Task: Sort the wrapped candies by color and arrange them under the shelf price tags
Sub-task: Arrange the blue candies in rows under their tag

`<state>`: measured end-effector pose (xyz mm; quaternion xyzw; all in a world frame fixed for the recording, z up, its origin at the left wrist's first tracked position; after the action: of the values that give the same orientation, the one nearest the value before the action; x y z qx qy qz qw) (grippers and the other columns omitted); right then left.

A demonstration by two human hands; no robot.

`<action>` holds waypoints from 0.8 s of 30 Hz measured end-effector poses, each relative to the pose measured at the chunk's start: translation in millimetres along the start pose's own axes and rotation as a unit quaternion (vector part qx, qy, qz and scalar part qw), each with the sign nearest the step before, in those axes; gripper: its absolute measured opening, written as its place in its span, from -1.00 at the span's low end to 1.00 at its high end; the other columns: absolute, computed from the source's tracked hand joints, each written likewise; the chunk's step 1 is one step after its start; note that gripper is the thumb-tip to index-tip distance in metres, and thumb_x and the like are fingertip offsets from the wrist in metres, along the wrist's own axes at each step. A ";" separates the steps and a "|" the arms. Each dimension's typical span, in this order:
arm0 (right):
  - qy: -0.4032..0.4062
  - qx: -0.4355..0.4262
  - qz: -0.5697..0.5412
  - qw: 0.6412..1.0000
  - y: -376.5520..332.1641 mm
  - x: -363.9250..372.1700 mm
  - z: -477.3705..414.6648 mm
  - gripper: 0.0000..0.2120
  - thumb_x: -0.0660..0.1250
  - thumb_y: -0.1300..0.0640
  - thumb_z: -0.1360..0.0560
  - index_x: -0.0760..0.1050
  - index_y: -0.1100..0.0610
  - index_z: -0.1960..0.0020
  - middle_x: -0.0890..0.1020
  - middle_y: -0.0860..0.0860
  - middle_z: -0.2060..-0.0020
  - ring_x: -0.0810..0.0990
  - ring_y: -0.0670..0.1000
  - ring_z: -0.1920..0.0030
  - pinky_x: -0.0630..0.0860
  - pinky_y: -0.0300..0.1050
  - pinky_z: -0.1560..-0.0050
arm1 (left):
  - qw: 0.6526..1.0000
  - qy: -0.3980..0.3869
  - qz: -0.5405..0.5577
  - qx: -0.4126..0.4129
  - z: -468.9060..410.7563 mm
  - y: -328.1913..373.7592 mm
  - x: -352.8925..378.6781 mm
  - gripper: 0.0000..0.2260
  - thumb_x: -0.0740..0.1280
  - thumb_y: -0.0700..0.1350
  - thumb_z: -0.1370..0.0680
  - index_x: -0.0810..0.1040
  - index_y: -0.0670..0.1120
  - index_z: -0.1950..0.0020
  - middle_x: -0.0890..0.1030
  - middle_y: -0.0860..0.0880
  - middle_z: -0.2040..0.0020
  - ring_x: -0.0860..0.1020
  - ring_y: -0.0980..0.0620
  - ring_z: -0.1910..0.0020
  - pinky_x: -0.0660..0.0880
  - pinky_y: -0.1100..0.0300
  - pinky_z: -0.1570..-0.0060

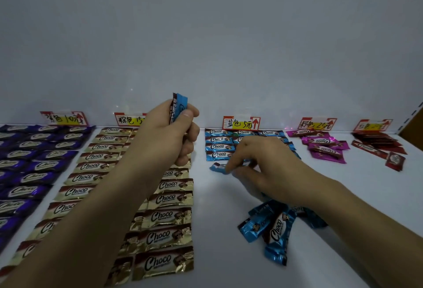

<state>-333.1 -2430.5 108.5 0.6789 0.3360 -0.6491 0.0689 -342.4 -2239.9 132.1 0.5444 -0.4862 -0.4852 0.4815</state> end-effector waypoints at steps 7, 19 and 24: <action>0.043 0.046 0.001 0.998 2.0 4.6 2.1 -0.84 0.41 0.08 -0.53 0.65 -0.12 -0.06 0.59 -0.21 0.02 0.50 -0.18 -0.01 0.45 -0.27 -0.03 | 1.000 0.023 0.007 -0.010 -0.8 1.1 -1.0 -0.89 0.21 -0.11 -0.68 0.53 -0.07 -0.07 0.37 0.06 0.42 0.28 0.12 0.49 0.25 0.28 0.56; 0.031 0.072 0.033 0.996 -6.9 20.5 -11.4 -0.80 0.35 0.11 -0.59 0.69 -0.08 -0.12 0.69 -0.16 -0.03 0.59 -0.14 0.00 0.54 -0.23 -0.09 | 0.998 0.009 0.037 -0.039 -0.3 4.4 2.0 -0.81 0.13 -0.22 -0.66 0.53 -0.06 -0.04 0.30 0.02 0.40 0.20 0.11 0.51 0.18 0.30 0.59; 0.044 0.059 0.037 0.997 -7.0 22.6 -13.9 -0.81 0.34 0.10 -0.59 0.69 -0.07 -0.12 0.69 -0.14 -0.04 0.59 -0.11 -0.02 0.57 -0.14 -0.12 | 0.991 -0.014 0.068 -0.111 -1.2 5.3 9.2 -0.71 0.00 -0.28 -0.61 0.50 -0.11 -0.06 0.30 -0.04 0.38 0.15 0.08 0.48 0.12 0.34 0.54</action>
<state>-326.9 -2409.4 92.0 0.7218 0.2747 -0.6342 0.0381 -341.1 -2249.3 136.9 0.4462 -0.4722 -0.5099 0.5638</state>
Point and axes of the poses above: each hand's wrist, its own z-axis away from the middle knuckle, its own x-axis out of the palm, y = z × x, the point moved 4 cm from there along -z, towards the middle knuckle
